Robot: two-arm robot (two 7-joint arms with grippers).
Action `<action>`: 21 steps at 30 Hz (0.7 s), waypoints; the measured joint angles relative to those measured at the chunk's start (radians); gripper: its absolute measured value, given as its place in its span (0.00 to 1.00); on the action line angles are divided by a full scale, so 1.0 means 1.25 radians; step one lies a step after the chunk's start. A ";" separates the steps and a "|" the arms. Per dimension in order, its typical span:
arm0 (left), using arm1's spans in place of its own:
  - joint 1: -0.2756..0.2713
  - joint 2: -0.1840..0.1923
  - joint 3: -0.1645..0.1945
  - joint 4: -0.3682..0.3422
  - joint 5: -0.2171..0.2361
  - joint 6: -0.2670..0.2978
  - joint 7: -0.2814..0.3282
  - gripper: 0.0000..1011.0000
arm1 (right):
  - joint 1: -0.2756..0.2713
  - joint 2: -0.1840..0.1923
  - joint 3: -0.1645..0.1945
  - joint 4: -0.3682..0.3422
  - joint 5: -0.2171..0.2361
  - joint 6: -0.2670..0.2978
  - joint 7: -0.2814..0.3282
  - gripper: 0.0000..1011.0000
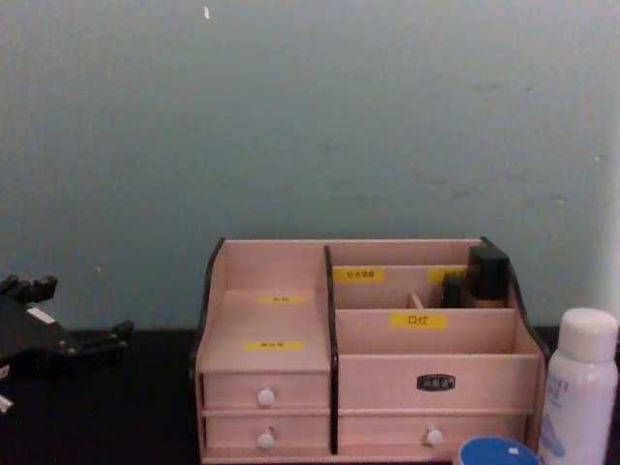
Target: Pick up the facial cleanser and watermelon frost from the table and place them into the tiered storage box.
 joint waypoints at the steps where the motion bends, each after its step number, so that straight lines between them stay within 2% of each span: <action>1: 0.000 0.000 0.000 0.000 0.000 0.000 0.000 0.99 | 0.000 0.000 0.000 0.000 0.000 0.000 0.000 0.99; 21: 0.000 0.000 0.000 0.000 0.000 0.000 0.000 0.99 | 0.000 0.000 0.000 0.000 0.000 0.000 0.000 0.99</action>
